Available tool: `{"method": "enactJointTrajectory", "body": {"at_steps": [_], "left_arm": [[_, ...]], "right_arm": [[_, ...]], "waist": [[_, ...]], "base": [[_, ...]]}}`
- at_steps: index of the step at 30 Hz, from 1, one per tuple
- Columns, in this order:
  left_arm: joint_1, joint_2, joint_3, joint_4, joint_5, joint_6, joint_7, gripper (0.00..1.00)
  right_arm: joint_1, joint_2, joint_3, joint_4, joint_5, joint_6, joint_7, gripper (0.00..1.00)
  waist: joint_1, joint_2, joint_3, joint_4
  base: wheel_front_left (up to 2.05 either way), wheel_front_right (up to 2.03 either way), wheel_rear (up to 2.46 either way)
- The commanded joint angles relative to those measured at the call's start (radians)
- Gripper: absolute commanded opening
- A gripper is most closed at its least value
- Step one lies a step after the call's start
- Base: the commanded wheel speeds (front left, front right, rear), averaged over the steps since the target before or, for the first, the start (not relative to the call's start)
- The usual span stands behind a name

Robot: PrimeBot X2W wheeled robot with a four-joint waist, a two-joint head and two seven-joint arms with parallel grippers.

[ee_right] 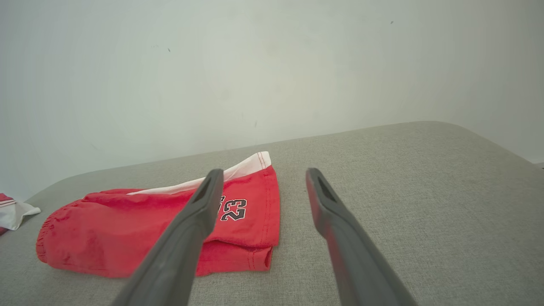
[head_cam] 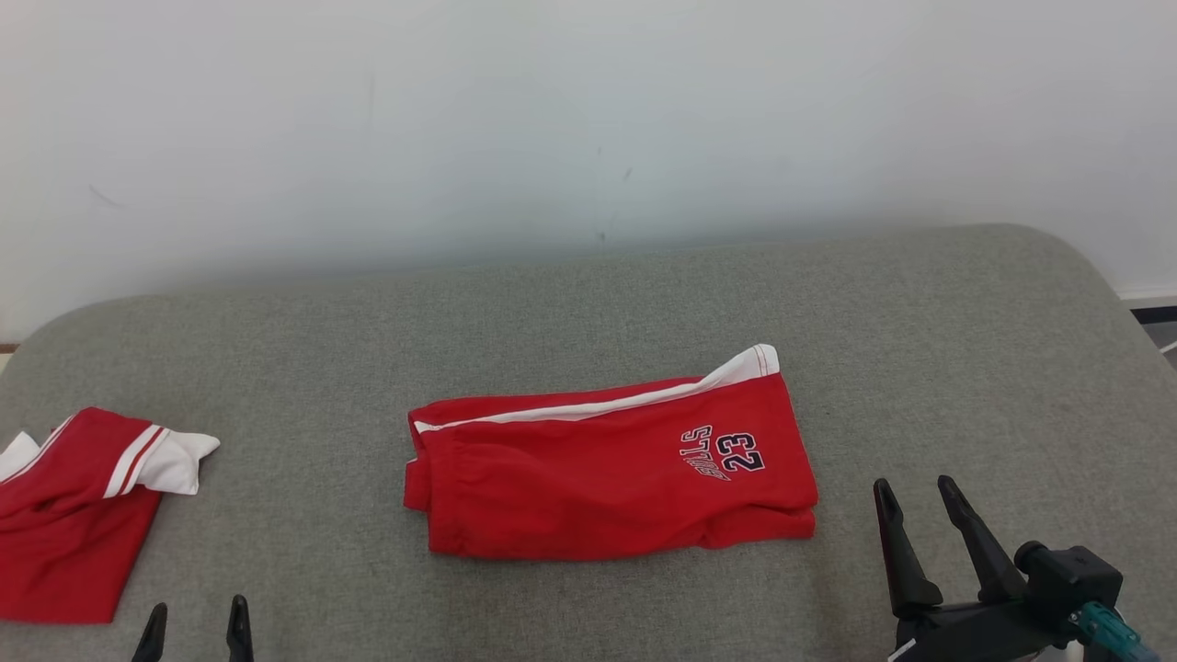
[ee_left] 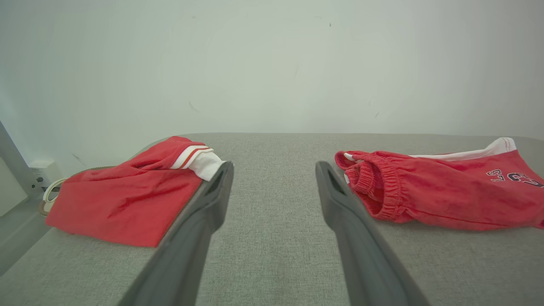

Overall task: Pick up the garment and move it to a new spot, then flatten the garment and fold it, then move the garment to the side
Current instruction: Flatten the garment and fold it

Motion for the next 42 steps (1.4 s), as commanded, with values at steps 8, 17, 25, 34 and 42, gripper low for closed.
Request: {"method": "enactJointTrajectory", "body": {"at_steps": [8, 17, 25, 34, 42], "left_arm": [[0.007, 0.017, -0.001, 0.001, 0.025, 0.008, -0.003, 1.0], [-0.003, 0.018, -0.004, 0.003, 0.023, 0.01, -0.003, 1.0], [-0.004, 0.017, -0.005, 0.004, 0.023, 0.012, -0.003, 1.0], [-0.004, 0.018, -0.009, 0.006, 0.022, 0.014, -0.003, 1.0], [-0.007, 0.02, -0.009, 0.009, 0.017, 0.014, -0.003, 1.0]], "right_arm": [[0.009, -0.007, 0.003, -0.011, -0.007, -0.001, 0.013, 1.0], [0.011, 0.0, 0.005, -0.008, -0.012, -0.001, 0.024, 1.0], [0.006, 0.001, 0.009, -0.006, -0.012, -0.001, 0.025, 1.0], [0.004, 0.002, 0.009, -0.005, -0.02, -0.001, 0.029, 1.0], [0.004, -0.006, 0.01, -0.006, -0.02, -0.001, 0.03, 1.0]], "waist": [[0.0, 0.0, 0.001, 0.007], [0.0, 0.0, 0.007, 0.009], [0.0, 0.0, 0.012, 0.006], [0.0, 0.0, 0.009, 0.008], [0.0, 0.0, 0.006, 0.011]], "base": [[0.0, 0.0, 0.0], [0.0, 0.0, 0.0], [0.0, 0.0, 0.0], [0.0, 0.0, 0.0], [0.0, 0.0, 0.0]]}}
